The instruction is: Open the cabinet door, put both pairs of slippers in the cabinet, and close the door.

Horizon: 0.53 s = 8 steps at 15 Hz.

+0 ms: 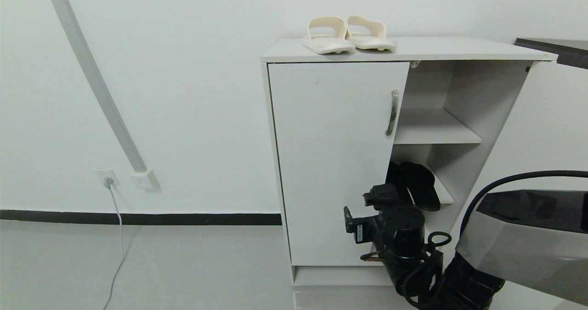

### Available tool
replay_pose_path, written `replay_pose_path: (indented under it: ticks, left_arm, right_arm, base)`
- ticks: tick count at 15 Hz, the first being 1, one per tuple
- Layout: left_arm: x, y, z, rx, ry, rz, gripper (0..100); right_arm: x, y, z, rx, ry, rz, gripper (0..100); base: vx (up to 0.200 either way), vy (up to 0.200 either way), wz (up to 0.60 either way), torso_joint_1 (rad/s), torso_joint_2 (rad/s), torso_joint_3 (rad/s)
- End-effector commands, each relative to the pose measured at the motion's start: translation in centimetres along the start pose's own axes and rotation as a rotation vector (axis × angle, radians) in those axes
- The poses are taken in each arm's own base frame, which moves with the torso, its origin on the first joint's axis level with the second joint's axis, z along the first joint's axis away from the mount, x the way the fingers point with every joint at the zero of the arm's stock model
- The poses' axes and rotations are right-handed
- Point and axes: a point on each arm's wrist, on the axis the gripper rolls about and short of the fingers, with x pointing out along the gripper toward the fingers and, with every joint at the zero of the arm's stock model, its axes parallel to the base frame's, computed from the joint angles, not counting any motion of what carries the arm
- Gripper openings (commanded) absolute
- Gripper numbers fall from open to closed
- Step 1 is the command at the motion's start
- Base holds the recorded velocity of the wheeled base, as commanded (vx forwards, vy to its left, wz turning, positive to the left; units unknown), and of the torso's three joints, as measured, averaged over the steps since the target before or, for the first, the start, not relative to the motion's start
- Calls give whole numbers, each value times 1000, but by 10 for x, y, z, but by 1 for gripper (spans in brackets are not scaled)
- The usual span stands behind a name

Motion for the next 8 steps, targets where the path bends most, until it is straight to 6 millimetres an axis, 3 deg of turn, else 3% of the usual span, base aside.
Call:
replay_pose_path:
  ticks: [1,8]
  left_arm:
    - [0,0,0,-1,-1,0,0]
    - [0,0,0,1,1,0,0]
  right_arm:
    - [-1,1,-2,-8,6,4,100]
    - [0,1,-8,-31,2,3,100]
  base:
    - [0,0,0,0,0,0]
    - [0,0,0,0,0,0]
